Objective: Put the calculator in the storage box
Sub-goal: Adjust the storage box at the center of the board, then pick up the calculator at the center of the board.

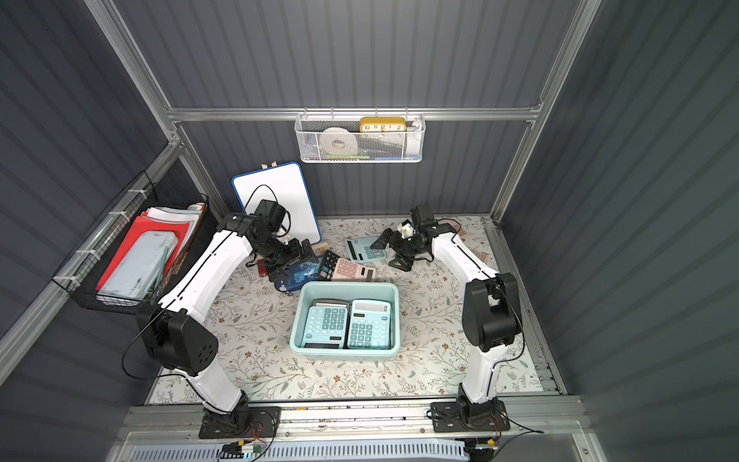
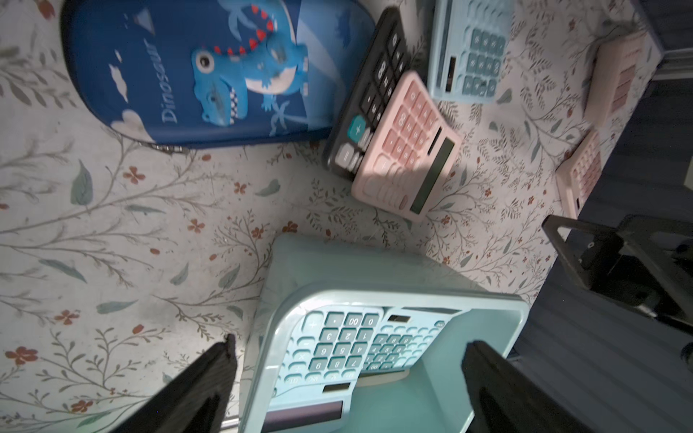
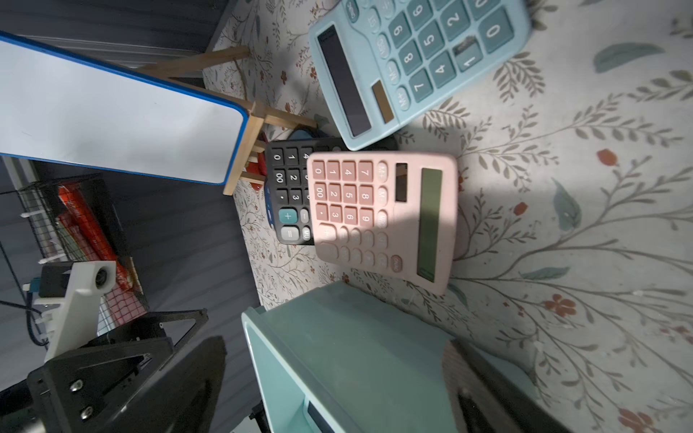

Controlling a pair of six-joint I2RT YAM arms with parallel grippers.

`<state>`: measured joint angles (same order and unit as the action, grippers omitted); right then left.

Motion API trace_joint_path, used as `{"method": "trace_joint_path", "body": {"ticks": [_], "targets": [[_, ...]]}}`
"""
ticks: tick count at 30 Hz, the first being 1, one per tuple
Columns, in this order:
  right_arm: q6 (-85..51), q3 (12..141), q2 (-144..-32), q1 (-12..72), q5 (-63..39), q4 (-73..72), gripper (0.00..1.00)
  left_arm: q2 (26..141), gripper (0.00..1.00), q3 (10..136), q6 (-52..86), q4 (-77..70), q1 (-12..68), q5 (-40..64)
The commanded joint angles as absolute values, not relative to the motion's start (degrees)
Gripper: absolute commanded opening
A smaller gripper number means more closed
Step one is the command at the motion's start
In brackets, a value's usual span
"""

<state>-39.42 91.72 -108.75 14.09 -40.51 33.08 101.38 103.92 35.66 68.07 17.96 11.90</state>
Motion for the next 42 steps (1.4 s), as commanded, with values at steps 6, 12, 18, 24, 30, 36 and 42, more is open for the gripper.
{"method": "trace_joint_path", "body": {"ticks": [6,12,18,24,30,36,42], "targets": [[-46.6,95.5,-114.7,14.3,-45.4,26.4,0.82,109.7,0.99,109.3,31.3,66.2,16.4,9.1],[-51.7,95.0,-117.6,14.7,-49.8,19.6,0.69,114.4,0.99,110.0,28.8,62.4,15.1,11.3],[-53.3,95.4,-119.6,15.0,-51.0,18.6,0.66,119.2,0.93,110.4,27.6,58.1,14.5,18.3],[-53.5,96.3,-120.6,15.0,-51.9,19.8,0.64,122.9,0.80,109.2,27.7,53.8,14.7,22.8],[-52.4,97.2,-121.2,14.9,-52.8,21.5,0.63,125.4,0.66,107.6,27.5,52.6,14.7,22.9],[-52.3,97.1,-121.5,14.9,-53.5,21.4,0.63,126.7,0.61,107.6,26.2,52.8,15.1,22.1],[-52.1,97.1,-121.3,14.9,-53.8,21.7,0.62,128.7,0.55,109.3,25.6,52.7,16.6,22.2]]}}
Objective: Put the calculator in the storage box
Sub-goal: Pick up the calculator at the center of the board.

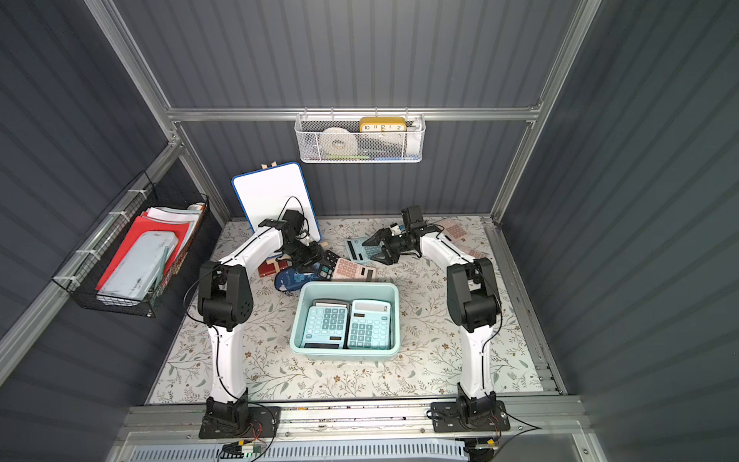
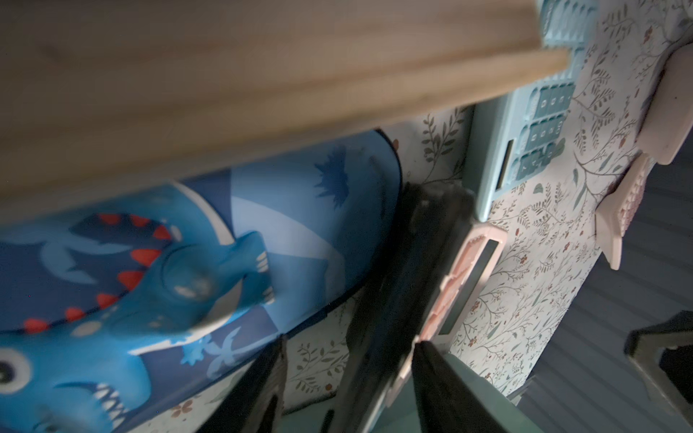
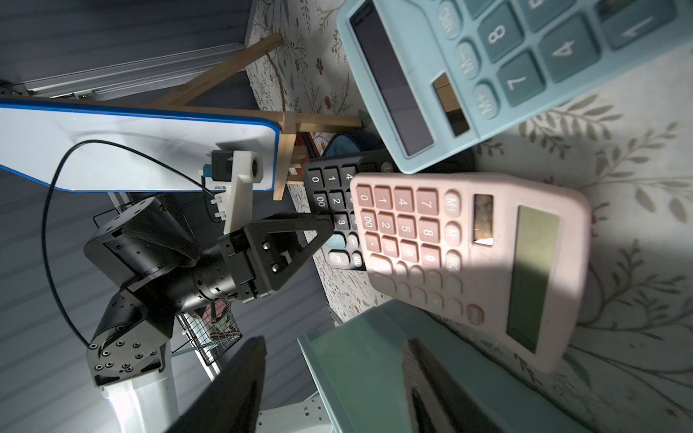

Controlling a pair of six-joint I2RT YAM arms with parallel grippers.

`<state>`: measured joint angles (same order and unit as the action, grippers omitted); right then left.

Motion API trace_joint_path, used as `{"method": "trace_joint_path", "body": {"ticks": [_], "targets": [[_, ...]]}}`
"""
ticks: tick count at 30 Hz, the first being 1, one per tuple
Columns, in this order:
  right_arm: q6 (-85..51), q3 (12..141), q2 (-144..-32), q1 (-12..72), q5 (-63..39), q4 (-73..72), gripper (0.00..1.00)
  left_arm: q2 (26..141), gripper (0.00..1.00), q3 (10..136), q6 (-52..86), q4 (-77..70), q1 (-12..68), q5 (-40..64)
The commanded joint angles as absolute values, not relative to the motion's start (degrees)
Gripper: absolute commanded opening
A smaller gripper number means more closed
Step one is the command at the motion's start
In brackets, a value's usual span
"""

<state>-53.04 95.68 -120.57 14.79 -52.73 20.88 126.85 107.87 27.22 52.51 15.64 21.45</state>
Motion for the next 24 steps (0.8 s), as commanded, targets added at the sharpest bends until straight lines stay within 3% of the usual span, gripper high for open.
{"method": "trace_joint_path", "body": {"ticks": [1,14,24], "targets": [[-52.0,97.1,-121.2,14.9,-53.8,21.8,0.62,128.9,0.53,109.7,25.6,52.8,16.9,22.2],[-51.3,95.3,-119.4,14.9,-53.5,22.1,0.62,126.2,0.11,112.2,24.8,55.2,17.7,20.8],[-50.7,94.7,-117.5,14.5,-52.4,22.2,0.63,123.9,0.06,118.1,25.0,57.9,17.8,17.9]]}}
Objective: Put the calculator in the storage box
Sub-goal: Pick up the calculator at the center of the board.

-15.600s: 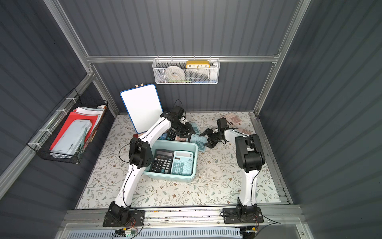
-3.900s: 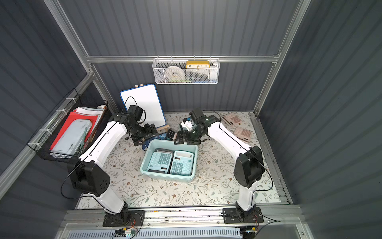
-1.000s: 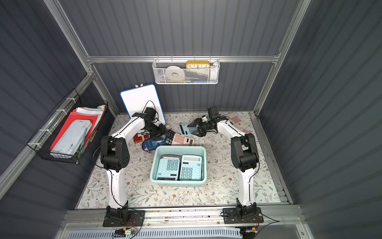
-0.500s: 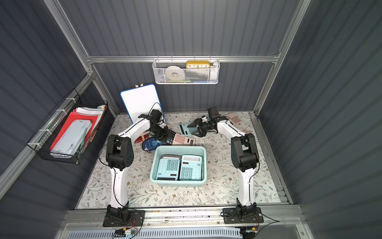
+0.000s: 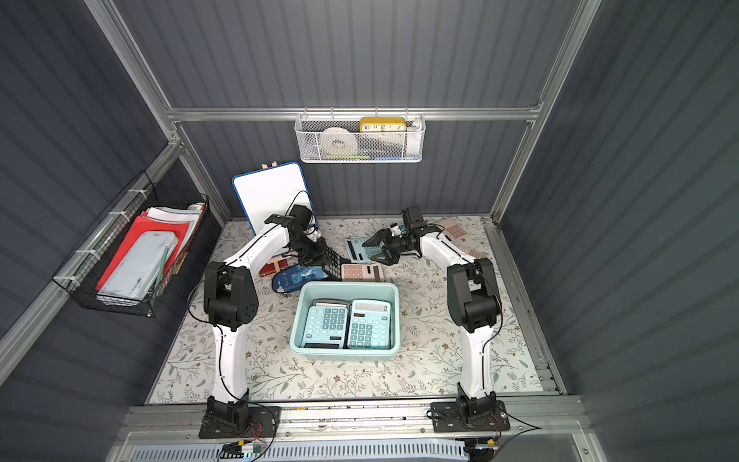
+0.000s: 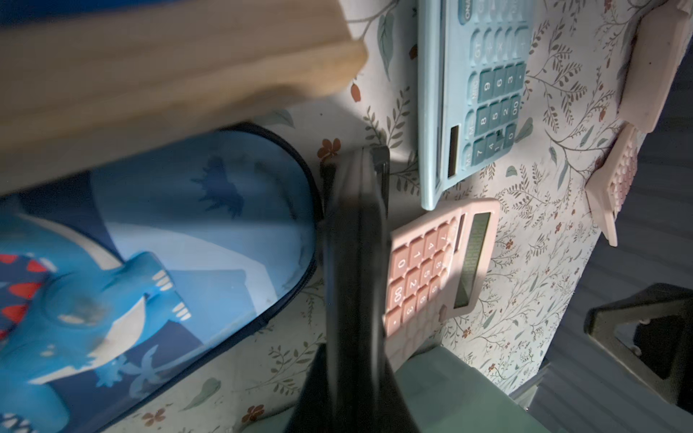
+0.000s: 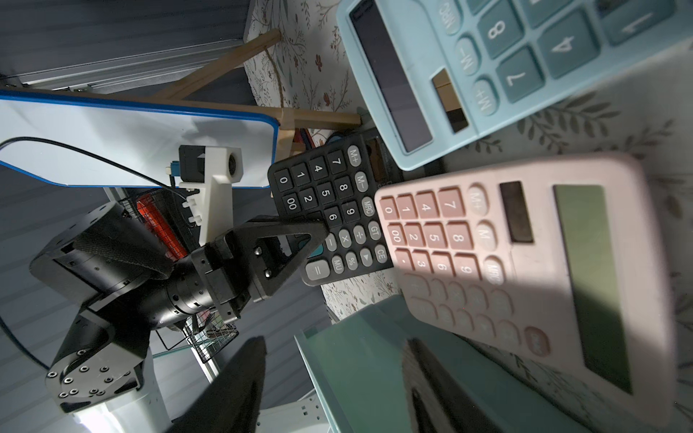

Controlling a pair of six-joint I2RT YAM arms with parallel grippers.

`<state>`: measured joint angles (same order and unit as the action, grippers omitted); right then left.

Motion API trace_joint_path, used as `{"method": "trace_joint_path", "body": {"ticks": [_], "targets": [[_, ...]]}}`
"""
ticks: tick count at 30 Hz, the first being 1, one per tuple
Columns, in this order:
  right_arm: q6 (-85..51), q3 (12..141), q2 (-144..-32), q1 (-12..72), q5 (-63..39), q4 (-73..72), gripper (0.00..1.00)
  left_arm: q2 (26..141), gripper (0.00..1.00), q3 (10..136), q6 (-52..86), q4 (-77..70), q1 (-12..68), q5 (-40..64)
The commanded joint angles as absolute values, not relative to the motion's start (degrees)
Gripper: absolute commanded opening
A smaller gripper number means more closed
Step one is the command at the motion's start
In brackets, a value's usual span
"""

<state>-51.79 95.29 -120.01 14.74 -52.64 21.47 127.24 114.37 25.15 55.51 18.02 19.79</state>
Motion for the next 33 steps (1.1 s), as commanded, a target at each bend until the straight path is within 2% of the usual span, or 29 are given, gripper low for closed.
{"method": "trace_joint_path", "body": {"ticks": [1,7,13,23,33], "targets": [[-50.7,94.7,-117.1,14.5,-52.3,22.2,0.64,124.0,0.05,119.4,25.1,58.3,17.7,17.5],[-50.3,93.4,-114.6,14.0,-50.7,22.3,0.67,124.7,0.05,126.8,26.3,59.4,17.7,18.0],[-50.0,91.5,-111.4,13.0,-49.4,22.4,0.69,123.6,0.04,129.2,26.5,60.5,17.7,18.3],[-48.9,89.2,-107.4,10.9,-50.4,23.7,0.71,120.7,0.02,126.8,29.9,55.7,17.7,38.8],[-50.3,89.6,-107.4,8.4,-53.4,22.4,0.71,118.5,0.00,122.2,33.2,50.5,17.8,48.4]]}}
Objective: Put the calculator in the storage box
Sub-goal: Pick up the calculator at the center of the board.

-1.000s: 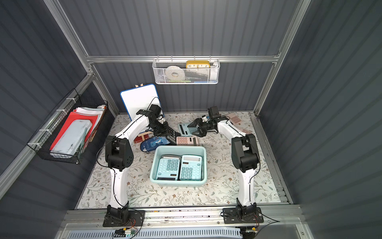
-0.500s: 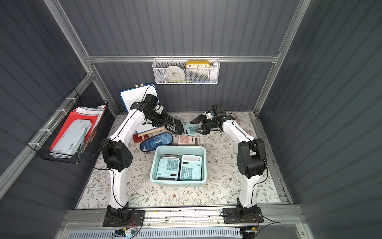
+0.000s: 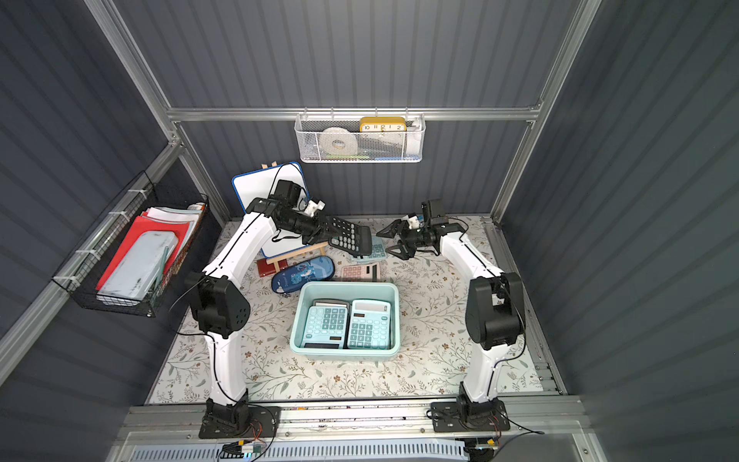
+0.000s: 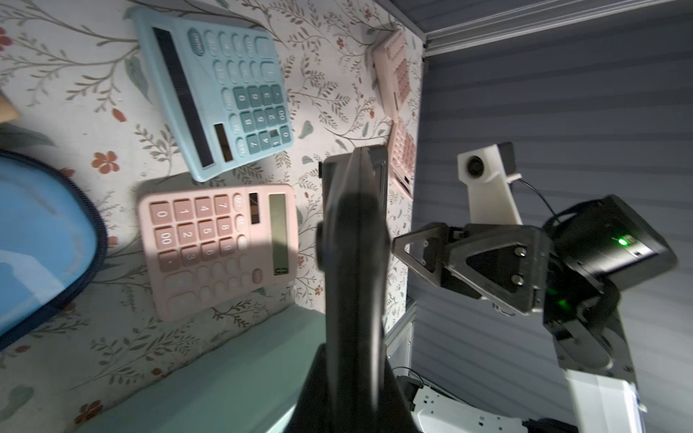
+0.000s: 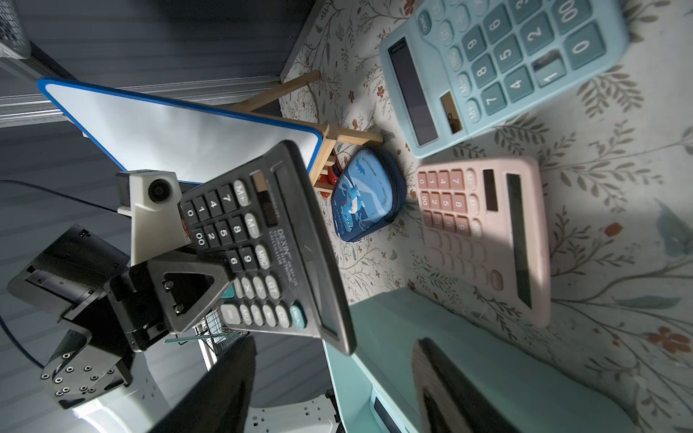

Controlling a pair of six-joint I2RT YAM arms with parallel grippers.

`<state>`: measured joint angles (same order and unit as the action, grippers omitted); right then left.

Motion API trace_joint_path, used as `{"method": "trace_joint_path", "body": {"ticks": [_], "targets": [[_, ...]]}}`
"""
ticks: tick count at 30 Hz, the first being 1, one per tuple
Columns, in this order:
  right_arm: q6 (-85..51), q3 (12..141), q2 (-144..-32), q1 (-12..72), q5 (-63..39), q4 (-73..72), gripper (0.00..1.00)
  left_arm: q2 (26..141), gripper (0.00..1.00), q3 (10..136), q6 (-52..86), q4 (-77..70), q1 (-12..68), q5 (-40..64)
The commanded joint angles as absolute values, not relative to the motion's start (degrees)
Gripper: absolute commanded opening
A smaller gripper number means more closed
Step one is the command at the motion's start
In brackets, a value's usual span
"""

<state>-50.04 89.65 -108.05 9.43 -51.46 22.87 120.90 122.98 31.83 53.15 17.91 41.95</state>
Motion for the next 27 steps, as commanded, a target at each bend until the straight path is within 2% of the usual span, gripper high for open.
{"method": "trace_joint_path", "body": {"ticks": [1,11,17,27], "targets": [[-51.0,89.7,-107.7,8.3,-53.9,21.7,0.70,118.5,0.00,122.1,33.3,50.2,17.8,49.2],[-64.0,88.3,-110.8,7.9,-60.1,5.7,0.62,118.7,0.00,120.2,34.7,48.8,18.7,54.1],[-66.7,88.9,-112.6,8.0,-61.4,2.8,0.59,118.5,0.00,119.1,35.9,47.2,19.5,55.4],[-67.0,89.3,-113.4,8.5,-62.6,2.5,0.45,119.3,0.00,119.1,36.8,46.4,19.7,56.2]]}}
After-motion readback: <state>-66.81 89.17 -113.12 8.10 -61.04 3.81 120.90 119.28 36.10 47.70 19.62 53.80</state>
